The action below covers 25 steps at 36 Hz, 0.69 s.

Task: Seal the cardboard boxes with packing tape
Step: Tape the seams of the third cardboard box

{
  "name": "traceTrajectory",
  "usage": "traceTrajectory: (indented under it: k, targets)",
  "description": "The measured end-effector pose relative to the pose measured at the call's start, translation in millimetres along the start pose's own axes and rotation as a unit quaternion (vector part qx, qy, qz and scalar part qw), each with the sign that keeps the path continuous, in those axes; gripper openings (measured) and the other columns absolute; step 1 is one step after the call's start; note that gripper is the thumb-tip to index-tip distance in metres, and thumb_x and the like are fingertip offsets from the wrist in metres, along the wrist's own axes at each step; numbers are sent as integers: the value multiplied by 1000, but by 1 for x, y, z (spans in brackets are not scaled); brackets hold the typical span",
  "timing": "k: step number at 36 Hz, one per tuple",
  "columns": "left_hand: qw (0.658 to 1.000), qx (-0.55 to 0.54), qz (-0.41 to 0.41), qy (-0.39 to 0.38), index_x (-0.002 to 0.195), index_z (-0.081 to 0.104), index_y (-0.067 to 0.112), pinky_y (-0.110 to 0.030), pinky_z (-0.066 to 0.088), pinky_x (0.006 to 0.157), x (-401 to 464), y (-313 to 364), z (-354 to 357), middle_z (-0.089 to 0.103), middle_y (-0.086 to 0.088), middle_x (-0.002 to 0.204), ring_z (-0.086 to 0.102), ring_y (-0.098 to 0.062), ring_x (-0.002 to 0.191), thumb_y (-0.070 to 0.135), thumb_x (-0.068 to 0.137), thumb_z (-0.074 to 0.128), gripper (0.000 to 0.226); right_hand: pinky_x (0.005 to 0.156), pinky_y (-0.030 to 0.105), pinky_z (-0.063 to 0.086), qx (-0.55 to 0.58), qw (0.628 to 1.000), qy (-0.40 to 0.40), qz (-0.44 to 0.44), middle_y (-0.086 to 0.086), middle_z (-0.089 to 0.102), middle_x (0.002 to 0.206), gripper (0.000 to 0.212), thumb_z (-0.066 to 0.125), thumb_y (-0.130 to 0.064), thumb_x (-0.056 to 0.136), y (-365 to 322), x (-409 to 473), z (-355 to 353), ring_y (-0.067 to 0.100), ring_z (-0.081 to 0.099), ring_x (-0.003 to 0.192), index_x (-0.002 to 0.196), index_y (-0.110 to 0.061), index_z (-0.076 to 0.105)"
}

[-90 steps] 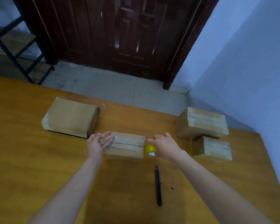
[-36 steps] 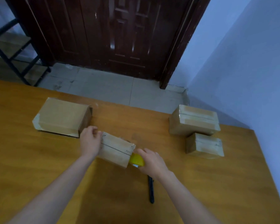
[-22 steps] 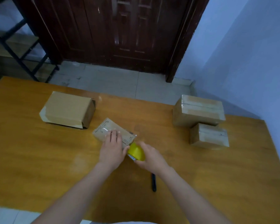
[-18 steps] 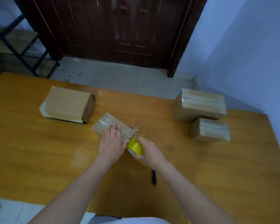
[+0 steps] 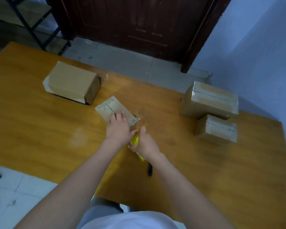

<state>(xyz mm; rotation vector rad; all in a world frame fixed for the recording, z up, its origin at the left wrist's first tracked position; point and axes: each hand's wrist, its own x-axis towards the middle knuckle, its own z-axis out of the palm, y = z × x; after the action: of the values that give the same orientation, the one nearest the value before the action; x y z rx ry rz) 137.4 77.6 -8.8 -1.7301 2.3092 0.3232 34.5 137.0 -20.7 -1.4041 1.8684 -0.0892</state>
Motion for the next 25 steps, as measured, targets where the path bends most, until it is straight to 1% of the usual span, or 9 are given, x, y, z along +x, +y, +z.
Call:
traceTrajectory:
  k: [2,4,6,8,10,12,16,21,25]
  targets:
    - [1000,-4,-7,-4,149,9,-3,-38,25,112,-1,2,1,13,-19,153,13,-34,140,68,88,43,100,63,33,40,70,997,-15,-14,5,52,103,58,70,-36,83,6,2,0,27,56,91,118,-11,32]
    - [1000,-8,-11,-4,149,8,-3,-38,24,113,-2,3,3,12,-19,154,11,-34,141,70,86,42,102,72,30,43,202,979,-31,-12,0,51,105,57,70,-34,84,18,0,-4,18,53,94,123,-13,34]
    - [1000,-6,-7,-3,149,7,-4,-39,24,113,-3,3,5,12,-19,154,10,-34,141,71,85,41,104,74,25,45,367,930,-15,28,0,52,104,48,61,-26,92,35,-6,-6,13,55,88,131,-17,34]
    - [1000,-4,-5,-4,149,5,-4,-40,25,113,-4,2,7,11,-19,154,8,-35,142,72,86,39,104,74,28,44,432,896,51,88,3,54,102,34,51,-18,96,58,-11,-4,17,57,85,128,-16,40]
    - [1000,-3,-4,-10,150,2,-3,-40,25,113,-4,1,9,9,-18,156,5,-34,144,73,86,35,104,77,29,39,355,916,113,149,7,58,105,25,49,-16,96,84,-11,1,22,54,92,120,-9,49]
    - [1000,-7,-1,-12,150,1,-1,-40,25,114,-5,0,11,6,-16,158,2,-33,145,74,85,33,104,76,29,37,247,942,103,203,14,60,110,21,54,-17,93,102,-7,12,28,55,98,111,-5,55]
    - [1000,-9,11,-26,151,-3,0,-39,16,117,-4,-4,15,-2,-14,160,-5,-30,146,79,81,32,111,76,31,38,120,975,65,175,10,52,106,21,66,-27,85,103,-3,37,29,54,102,92,-13,53]
    - [999,-12,27,-40,151,-5,1,-38,9,118,-3,-10,16,-6,-14,160,-8,-28,147,84,77,32,117,79,35,43,30,985,77,149,8,48,112,26,60,-35,88,92,0,47,28,51,107,99,-12,55]
    - [999,-6,28,-45,150,-8,1,-38,6,119,-3,-9,17,-9,-15,159,-10,-29,147,86,75,29,119,89,39,41,-44,986,83,140,11,49,117,29,54,-31,92,91,0,44,31,48,114,109,-8,56]
